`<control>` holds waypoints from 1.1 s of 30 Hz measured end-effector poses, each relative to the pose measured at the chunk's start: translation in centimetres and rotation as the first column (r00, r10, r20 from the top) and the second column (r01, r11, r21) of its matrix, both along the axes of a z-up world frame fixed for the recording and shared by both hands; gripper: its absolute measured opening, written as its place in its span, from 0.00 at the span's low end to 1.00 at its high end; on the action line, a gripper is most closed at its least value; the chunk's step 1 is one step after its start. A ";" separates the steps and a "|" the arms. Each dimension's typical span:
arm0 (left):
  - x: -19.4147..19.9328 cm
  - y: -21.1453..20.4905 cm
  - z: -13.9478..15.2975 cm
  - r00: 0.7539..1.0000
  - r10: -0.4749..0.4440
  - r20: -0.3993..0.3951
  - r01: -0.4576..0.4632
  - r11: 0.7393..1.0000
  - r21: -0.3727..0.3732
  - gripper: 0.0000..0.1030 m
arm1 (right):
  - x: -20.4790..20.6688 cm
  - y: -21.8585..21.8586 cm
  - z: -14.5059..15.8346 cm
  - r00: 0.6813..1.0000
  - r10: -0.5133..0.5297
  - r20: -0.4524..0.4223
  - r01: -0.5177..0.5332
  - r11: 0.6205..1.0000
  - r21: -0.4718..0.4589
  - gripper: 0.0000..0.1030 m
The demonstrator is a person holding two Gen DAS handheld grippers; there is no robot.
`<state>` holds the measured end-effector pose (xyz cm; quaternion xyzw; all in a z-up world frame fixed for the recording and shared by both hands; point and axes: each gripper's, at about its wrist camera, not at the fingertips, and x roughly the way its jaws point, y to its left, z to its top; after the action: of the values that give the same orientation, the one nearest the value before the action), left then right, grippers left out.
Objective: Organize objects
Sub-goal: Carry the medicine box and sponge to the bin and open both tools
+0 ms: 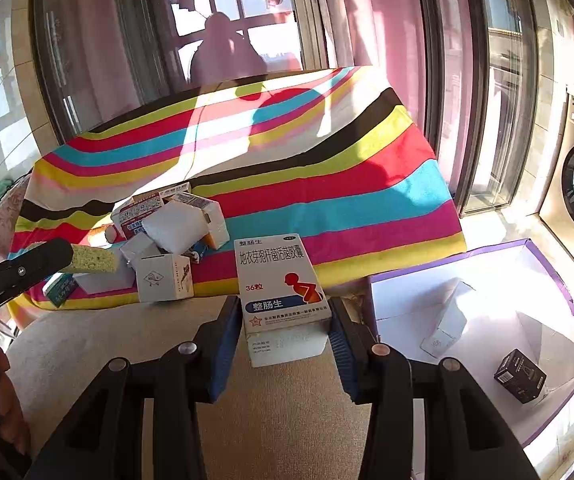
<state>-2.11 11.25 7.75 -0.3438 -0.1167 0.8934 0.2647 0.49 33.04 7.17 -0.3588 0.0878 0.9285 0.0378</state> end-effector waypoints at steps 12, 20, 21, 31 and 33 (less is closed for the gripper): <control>0.3 11.3 -0.8 0.953 -0.287 0.095 0.276 0.955 0.110 0.79 | 4.9 8.6 -0.8 0.927 -0.370 0.052 0.370 0.929 0.009 0.43; -0.6 15.0 -1.1 0.910 -0.384 0.156 0.358 0.918 0.170 0.92 | 6.7 12.0 -2.0 0.852 -0.512 0.106 0.516 0.856 -0.012 0.50; -0.6 14.5 -1.2 0.911 -0.380 0.159 0.353 0.919 0.173 0.92 | 6.8 12.1 -2.1 0.849 -0.515 0.116 0.520 0.854 -0.016 0.56; 0.5 5.1 -1.7 0.971 -0.203 0.129 0.189 0.975 0.114 0.92 | 4.4 10.8 -5.3 0.920 -0.318 0.230 0.356 0.923 -0.147 0.73; 0.9 2.6 -1.6 0.982 -0.155 0.104 0.147 0.986 0.082 0.92 | 3.5 10.4 -5.7 0.933 -0.264 0.244 0.310 0.934 -0.175 0.73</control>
<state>-1.25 13.82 6.13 -0.3905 -0.1376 0.8455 0.3373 3.97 43.40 1.50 -0.4429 0.2329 0.8536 0.1448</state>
